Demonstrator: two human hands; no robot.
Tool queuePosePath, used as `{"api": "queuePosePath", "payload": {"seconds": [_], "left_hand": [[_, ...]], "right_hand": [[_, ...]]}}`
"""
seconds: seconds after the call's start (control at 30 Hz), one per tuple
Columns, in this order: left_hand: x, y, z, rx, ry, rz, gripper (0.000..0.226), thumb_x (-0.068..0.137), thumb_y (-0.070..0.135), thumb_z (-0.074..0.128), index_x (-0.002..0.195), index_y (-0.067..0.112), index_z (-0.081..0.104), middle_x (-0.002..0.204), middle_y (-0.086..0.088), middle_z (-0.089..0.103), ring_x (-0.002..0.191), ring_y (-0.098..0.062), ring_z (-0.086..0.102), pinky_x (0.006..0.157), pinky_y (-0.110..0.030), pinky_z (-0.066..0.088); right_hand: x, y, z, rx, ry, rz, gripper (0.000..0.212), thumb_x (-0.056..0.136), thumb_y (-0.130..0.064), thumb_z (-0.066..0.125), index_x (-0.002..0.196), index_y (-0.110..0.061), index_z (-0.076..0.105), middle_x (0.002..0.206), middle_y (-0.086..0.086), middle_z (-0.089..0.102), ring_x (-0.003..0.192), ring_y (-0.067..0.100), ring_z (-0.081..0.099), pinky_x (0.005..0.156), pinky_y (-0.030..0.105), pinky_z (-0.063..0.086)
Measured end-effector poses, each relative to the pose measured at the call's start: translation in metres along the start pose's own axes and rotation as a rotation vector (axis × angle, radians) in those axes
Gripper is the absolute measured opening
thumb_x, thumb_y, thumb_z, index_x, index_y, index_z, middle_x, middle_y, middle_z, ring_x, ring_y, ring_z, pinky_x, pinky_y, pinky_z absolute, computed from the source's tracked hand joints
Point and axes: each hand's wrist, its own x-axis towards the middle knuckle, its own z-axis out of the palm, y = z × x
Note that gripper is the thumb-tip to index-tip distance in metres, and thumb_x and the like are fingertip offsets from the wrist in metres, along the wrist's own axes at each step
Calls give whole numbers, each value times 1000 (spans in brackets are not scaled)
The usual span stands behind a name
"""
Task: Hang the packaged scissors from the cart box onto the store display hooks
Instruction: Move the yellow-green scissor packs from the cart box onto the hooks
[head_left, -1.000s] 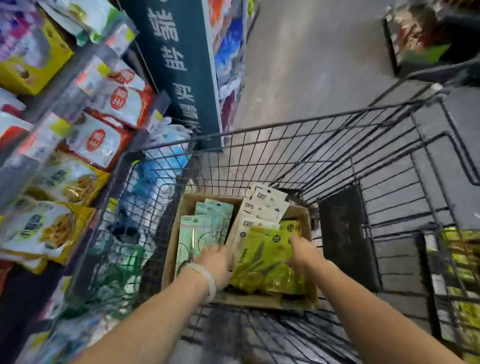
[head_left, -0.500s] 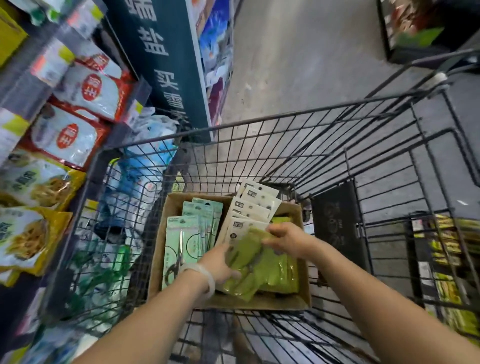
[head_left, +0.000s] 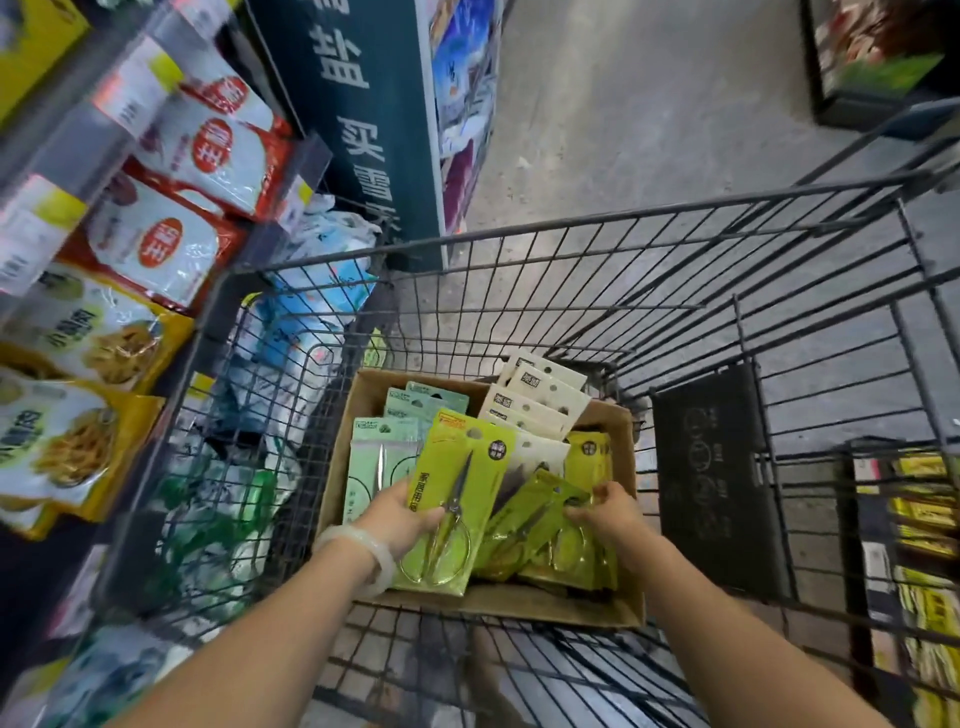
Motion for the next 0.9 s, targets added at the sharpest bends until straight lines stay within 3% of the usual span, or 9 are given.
{"api": "queuePosePath", "payload": {"seconds": [0.1,0.17,0.23,0.33,0.47,0.6,0.73,0.83,0.9], "left_hand": [[3,-6,-3,-40,24,-31,17,91,8,59,105,18,57,111,-1,64,102,-19,58,99,-33,43],[5,-8,-4,-41,32,-34,15,92,10,59,102,20,55,109,2,63,101,-17,57,94,-30,44],[8,-11,-4,-59,34,-44,15,92,13,59,105,20,57,109,2,64,101,-18,59,92,-31,45],[11,-14,-5,-55,38,-71,21,91,17,61,112,18,61,114,0,67,107,-21,62,99,-37,46],[13,-19,-4,-49,65,-116,32,89,23,64,119,16,60,120,-1,65,110,-21,60,103,-41,44],[6,-12,0,-13,84,-118,39,94,22,56,130,9,48,117,1,53,111,-20,52,95,-26,38],[-3,-3,0,-53,125,-98,50,95,21,55,139,4,38,141,-8,45,132,-25,41,105,-30,33],[-9,-3,-7,-110,130,-75,48,91,25,60,134,12,45,140,-2,49,126,-21,47,109,-35,35],[-15,-4,-12,-165,135,-49,27,92,21,60,117,20,50,120,10,52,108,-13,50,97,-26,38]], "right_hand": [[16,4,19,161,-17,35,78,77,-9,75,141,-10,29,134,18,50,120,32,52,94,36,46],[22,5,32,254,25,67,87,72,-5,78,141,-7,25,135,19,48,124,33,49,98,38,44],[29,10,44,318,59,101,98,61,-6,86,139,-4,26,136,18,48,125,35,48,105,44,41],[42,18,52,338,53,113,101,51,-10,91,134,-4,33,132,17,52,123,35,51,104,50,42],[36,17,50,216,1,95,98,54,-26,90,133,-7,37,133,14,52,125,34,49,104,49,42],[24,18,48,84,-9,-13,53,81,-17,72,125,-5,44,125,13,56,115,30,55,93,40,47],[16,13,40,148,-111,-192,27,89,-12,61,114,-16,51,109,6,60,86,13,58,70,26,51],[4,-10,26,254,-128,-247,12,92,-21,56,100,-11,58,106,12,64,91,24,61,79,38,52],[-7,-32,16,358,-152,-261,12,96,-23,51,92,-17,61,100,10,67,90,26,63,76,38,53]]}}
